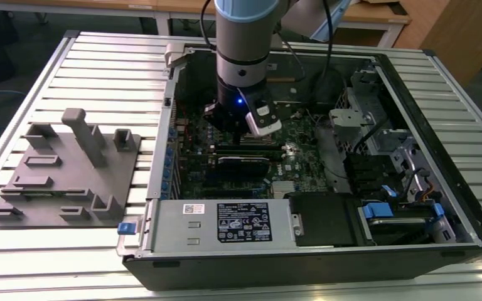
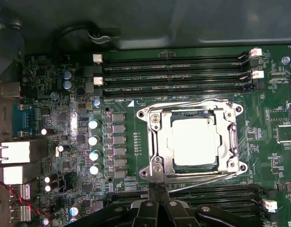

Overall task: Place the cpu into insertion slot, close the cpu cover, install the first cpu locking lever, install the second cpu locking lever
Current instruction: 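Install the second cpu locking lever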

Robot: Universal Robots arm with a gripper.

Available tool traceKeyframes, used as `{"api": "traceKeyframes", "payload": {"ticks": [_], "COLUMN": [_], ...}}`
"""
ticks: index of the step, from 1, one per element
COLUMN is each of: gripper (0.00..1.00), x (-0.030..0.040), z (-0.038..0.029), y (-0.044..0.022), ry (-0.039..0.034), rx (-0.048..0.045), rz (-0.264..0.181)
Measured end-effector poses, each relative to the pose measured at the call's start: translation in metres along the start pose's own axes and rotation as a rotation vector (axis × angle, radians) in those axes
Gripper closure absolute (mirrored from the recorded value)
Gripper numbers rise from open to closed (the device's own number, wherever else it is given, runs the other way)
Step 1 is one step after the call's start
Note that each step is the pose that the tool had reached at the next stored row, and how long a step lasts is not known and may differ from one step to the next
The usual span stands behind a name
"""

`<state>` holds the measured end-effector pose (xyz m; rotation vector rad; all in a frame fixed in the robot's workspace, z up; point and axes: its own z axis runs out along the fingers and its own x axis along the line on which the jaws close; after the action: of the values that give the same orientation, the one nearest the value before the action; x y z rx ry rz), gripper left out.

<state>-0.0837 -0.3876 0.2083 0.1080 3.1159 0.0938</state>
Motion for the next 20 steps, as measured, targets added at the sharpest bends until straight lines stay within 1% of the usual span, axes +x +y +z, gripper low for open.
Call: {"api": "traceKeyframes", "payload": {"ticks": [3,9,13,16,20], "gripper": [0.90,0.90,0.90,0.90,0.90], "x": [-0.0001,-0.0003,-0.0003,-0.0002,0.0001], "z": [-0.0001,-0.0003,-0.0001,0.0008,0.0027], "y": [-0.0011,-0.0039,-0.0048,-0.0057,-0.0065], "ry": [0.0006,0.0017,0.0029,0.0030,0.0032], "rx": [-0.0092,-0.0245,-0.0400,-0.0442,-0.0462], "rz": [0.000,0.001,0.001,0.001,0.001]}}
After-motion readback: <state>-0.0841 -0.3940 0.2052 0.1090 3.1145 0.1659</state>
